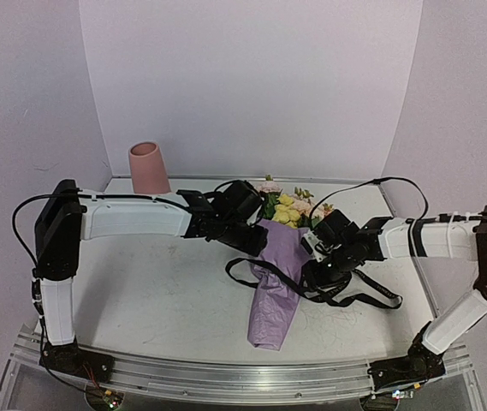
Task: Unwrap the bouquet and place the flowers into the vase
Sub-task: Untie the ribbon from the wrapping paper.
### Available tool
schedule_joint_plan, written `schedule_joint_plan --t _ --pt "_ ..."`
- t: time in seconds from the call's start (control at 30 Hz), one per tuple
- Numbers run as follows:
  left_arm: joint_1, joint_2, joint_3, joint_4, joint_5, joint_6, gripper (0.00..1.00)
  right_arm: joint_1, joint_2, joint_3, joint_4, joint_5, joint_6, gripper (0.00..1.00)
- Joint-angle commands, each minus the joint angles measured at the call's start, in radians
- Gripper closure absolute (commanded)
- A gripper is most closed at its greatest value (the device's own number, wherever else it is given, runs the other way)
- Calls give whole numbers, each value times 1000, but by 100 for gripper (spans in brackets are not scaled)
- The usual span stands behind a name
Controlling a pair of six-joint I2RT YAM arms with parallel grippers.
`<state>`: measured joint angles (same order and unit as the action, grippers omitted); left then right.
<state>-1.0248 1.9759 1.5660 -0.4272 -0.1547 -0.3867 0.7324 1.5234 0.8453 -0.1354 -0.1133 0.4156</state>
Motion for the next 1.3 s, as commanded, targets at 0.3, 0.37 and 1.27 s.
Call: schedule_joint_plan --t 0.3,0.37,1.27 --pt "54 92 185 -20 -18 17 50 50 94 71 40 2 1 55" --pt "71 88 183 -21 -5 10 50 50 104 75 48 -1 2 57" --pt "77 -137 -72 -3 106 -106 49 52 -46 152 -13 -49 79 86"
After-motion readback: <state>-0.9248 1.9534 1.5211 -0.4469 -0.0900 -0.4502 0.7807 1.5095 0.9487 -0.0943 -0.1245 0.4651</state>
